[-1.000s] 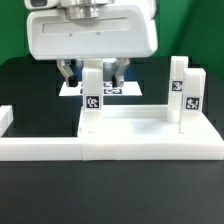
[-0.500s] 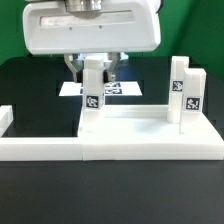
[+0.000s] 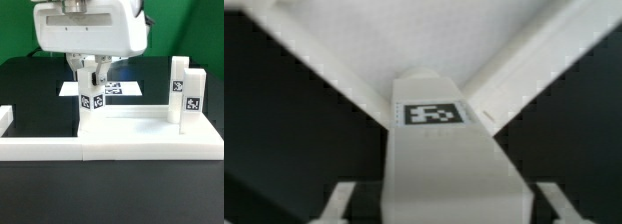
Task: Assemble desk
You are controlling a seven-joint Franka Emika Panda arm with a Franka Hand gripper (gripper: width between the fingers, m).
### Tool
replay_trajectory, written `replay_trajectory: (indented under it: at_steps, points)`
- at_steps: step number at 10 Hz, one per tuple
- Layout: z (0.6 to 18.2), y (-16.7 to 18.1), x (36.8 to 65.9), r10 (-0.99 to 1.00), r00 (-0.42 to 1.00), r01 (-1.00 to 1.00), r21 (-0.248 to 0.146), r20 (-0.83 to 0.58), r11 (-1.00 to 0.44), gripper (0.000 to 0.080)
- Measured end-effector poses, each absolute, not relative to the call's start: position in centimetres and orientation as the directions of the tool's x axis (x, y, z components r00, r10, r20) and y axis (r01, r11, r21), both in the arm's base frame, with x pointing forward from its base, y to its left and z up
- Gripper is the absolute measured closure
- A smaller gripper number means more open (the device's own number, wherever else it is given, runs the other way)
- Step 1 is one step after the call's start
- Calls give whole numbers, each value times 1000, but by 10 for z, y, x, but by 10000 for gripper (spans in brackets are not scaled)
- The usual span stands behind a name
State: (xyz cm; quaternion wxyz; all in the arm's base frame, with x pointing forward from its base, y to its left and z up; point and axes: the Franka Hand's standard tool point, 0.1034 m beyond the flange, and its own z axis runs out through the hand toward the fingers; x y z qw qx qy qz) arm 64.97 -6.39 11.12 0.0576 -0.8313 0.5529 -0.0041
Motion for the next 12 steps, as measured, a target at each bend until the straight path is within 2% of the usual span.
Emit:
replay_trajectory:
  at_steps: [1,2,5,6,7,8,9,12]
  points:
    - [112,-62,649,-975,182,-980,-103,-131,-169,505]
    - [112,-66,649,-981,58,-994,-106,-183,-39,505]
    - [110,-68,648,-981,13,-994,-106,-192,7,505]
    - [109,-68,649,-981,100,-989,-128,-169,-79,505]
    - [107,-63,653,-947,315,-937,-182,-64,-299,274]
    - [106,-56,654,-874,485,-860,-190,-21,-473,274]
    - [106,-55,653,-813,582,-798,-192,0,-571,177]
    - [104,-59,652,-668,743,-651,-180,47,-737,151]
